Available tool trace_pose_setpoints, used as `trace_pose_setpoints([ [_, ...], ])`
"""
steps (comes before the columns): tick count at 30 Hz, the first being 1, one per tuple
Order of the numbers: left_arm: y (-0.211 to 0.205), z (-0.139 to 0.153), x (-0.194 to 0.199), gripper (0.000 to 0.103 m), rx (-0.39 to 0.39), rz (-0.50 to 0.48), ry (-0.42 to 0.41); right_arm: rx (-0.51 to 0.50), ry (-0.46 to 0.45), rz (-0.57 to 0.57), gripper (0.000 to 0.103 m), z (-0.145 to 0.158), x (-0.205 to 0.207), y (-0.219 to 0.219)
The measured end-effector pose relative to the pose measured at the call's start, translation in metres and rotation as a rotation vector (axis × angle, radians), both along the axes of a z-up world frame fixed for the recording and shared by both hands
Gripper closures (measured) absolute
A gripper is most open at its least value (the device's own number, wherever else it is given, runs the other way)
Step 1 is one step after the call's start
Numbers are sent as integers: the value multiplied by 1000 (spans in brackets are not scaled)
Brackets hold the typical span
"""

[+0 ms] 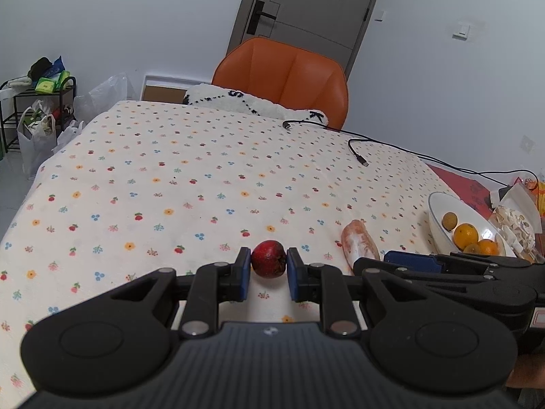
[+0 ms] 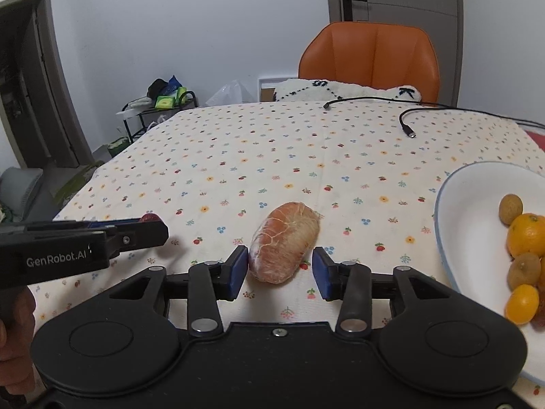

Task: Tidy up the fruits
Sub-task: 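Grasp the red date with the left tool while the right tool grasps the pink pomelo segment, then lift the date and pomelo segment and carry both over the white plate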

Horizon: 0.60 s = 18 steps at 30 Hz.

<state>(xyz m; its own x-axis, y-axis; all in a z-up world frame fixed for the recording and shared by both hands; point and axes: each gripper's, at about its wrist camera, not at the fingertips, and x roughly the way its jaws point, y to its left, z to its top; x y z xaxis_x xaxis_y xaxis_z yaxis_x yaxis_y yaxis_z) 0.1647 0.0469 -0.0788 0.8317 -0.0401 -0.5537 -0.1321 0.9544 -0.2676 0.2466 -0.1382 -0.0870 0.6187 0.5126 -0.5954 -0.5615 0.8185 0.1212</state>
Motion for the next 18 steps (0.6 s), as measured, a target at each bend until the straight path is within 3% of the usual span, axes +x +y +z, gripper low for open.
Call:
trace_pose_setpoints([
  [8, 5, -2, 0, 82, -1, 11, 4, 37, 25, -7, 54, -1, 8, 8],
  [16, 8, -4, 2, 82, -4, 16, 10, 18, 6, -20, 54, -3, 16, 19],
  [18, 8, -4, 1, 83, -5, 17, 11, -10, -11, -22, 58, -3, 15, 23],
])
